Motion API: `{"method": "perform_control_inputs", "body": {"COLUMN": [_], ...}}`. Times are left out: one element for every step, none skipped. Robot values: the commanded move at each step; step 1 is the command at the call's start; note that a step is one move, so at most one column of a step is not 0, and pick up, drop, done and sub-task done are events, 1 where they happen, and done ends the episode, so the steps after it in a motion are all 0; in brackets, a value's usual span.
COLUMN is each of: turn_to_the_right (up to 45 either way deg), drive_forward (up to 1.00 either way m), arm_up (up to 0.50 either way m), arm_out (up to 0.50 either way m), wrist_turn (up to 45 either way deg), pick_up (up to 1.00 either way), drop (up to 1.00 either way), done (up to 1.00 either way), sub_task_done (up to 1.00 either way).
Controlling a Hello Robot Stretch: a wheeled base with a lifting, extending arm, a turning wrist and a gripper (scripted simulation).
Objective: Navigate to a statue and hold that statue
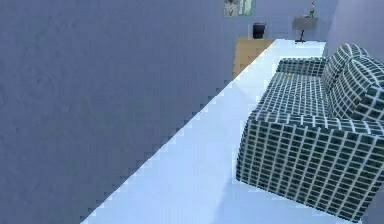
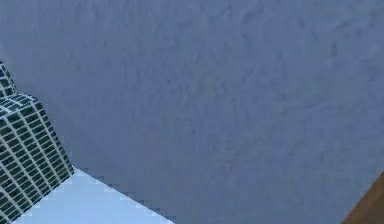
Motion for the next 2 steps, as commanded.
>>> {"method": "perform_control_inputs", "body": {"turn_to_the_right": [-3.0, 0.0], "drive_forward": [0.00, 1.00], "arm_up": [0.00, 0.00], "arm_out": [0.00, 0.00], "wrist_turn": [0.0, 0.0], "pick_up": [0.00, 0.00], "drop": [0.00, 0.00], "done": [0.00, 0.00], "sub_task_done": [0.00, 0.00]}}
